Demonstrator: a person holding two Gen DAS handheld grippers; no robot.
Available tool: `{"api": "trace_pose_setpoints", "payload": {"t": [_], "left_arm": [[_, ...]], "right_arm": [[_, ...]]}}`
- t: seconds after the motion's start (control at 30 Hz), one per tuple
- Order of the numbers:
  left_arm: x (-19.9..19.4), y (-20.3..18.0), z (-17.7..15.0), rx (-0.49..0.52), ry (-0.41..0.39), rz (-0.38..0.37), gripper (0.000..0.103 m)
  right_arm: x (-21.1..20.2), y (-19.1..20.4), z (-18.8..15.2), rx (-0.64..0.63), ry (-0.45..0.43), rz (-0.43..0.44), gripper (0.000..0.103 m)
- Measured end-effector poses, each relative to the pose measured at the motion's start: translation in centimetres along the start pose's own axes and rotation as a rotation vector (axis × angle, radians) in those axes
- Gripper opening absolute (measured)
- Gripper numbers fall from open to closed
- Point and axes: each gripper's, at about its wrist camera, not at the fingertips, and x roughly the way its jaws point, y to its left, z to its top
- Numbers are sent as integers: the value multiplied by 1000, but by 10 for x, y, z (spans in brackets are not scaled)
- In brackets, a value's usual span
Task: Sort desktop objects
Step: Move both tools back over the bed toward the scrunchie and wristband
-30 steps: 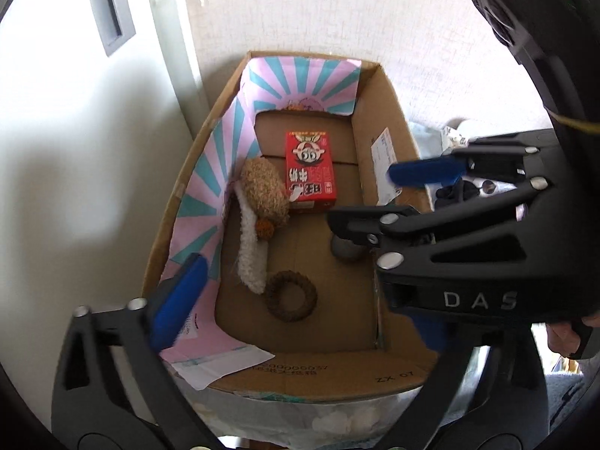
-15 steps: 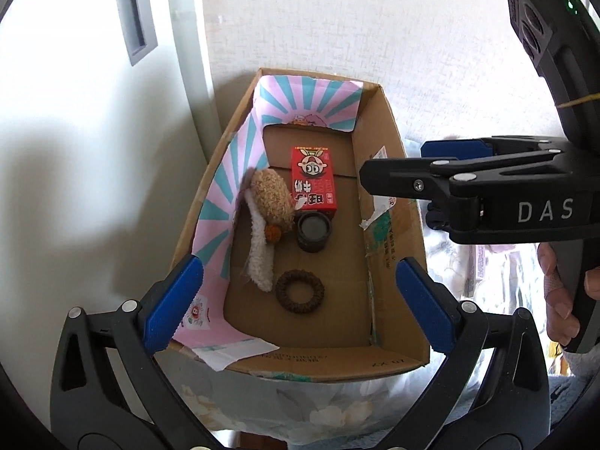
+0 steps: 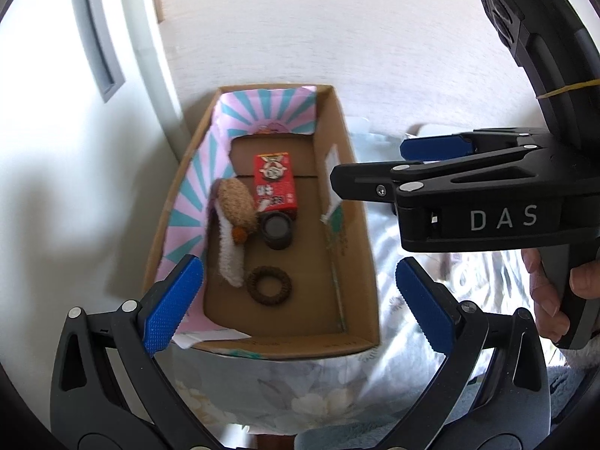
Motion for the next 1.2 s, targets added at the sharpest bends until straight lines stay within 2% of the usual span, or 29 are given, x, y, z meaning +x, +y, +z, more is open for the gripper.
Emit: {"api": "trace_pose_setpoints", "payload": {"t": [0.2, 0.6, 0.9, 1.2], "left_arm": [[-7, -22, 1, 54, 1, -3, 103], [-10, -75, -5, 178, -18, -69, 103], [4, -115, -20, 256, -1, -159, 103], [23, -137, -31, 300, 50, -175, 103]], "right_arm": [[-24, -25, -13, 46, -35, -55, 75], [-89, -93, -71, 107, -82, -281, 75], [-97, -132, -112, 216, -56, -336, 75], [-97, -157, -139, 277, -12, -363, 75]]}}
